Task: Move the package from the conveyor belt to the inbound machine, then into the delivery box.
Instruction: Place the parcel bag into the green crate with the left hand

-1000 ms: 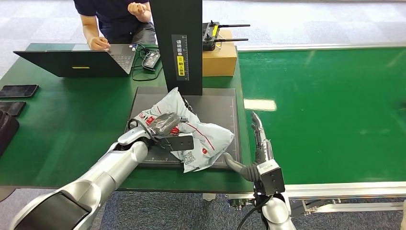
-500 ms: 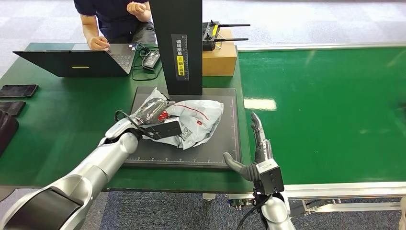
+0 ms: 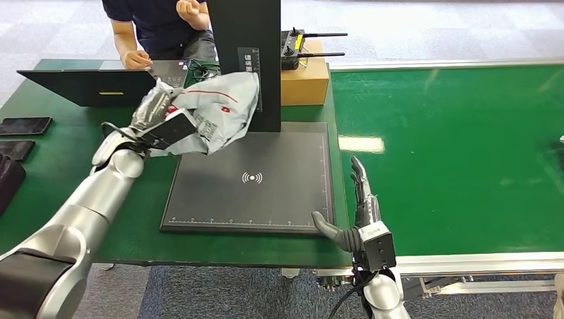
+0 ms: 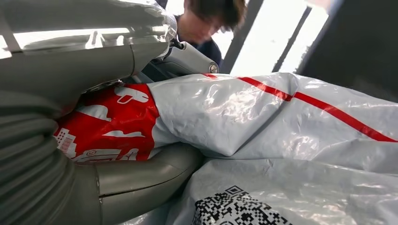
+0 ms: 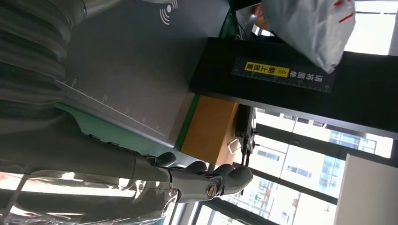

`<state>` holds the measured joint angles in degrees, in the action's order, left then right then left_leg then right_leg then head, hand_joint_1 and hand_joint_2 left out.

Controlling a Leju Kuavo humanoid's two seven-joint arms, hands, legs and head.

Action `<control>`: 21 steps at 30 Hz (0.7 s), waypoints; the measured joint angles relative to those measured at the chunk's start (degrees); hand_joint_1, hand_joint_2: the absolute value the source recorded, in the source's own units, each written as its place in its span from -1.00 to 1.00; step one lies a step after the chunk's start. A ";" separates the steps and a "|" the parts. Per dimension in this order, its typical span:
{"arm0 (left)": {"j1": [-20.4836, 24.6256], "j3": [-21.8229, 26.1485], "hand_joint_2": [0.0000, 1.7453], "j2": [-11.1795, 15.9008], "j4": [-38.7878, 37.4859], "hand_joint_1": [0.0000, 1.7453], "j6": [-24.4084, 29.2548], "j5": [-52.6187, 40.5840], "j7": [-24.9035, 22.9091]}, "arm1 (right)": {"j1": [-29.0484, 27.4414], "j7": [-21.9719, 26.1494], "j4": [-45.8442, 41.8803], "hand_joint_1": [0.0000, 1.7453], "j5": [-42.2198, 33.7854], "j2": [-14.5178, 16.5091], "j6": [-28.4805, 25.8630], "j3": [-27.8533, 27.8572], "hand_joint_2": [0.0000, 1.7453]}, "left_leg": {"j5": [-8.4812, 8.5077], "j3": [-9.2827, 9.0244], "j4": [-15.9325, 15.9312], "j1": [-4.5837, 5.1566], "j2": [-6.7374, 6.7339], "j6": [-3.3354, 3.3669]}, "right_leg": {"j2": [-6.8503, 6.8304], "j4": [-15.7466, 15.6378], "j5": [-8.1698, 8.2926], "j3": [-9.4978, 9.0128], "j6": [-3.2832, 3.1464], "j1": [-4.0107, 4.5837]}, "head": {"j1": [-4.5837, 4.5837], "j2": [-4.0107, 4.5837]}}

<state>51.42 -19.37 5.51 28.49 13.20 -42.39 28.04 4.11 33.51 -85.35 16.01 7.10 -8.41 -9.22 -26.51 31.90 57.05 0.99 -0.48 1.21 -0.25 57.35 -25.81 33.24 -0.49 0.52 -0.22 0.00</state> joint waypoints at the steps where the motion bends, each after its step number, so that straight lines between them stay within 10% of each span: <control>1: 0.31 0.72 1.00 0.57 0.40 1.00 -0.02 -0.03 -0.46 | -0.23 -0.01 -0.22 -1.00 0.03 0.00 -0.07 0.02 1.00 | 0.00 0.01 0.00 0.00 0.00 0.00 | 0.00 0.00 0.00 0.01 0.00 0.01 | 0.00 0.00; 21: 11.44 16.90 1.00 13.85 -1.27 0.78 9.20 -11.03 -24.13 | -2.02 -0.77 -2.91 -1.00 1.73 1.12 1.29 1.32 1.00 | 0.04 0.21 0.00 -0.08 -0.16 -0.07 | 0.20 0.05 0.06 0.23 -0.11 0.07 | 0.00 0.00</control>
<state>62.86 -2.47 19.36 27.22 22.40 -53.42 3.91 2.09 32.74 -88.26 17.74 8.22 -7.12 -7.90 -26.47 32.11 57.04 0.90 -0.64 1.14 -0.05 57.40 -25.75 33.47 -0.60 0.59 -0.22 0.00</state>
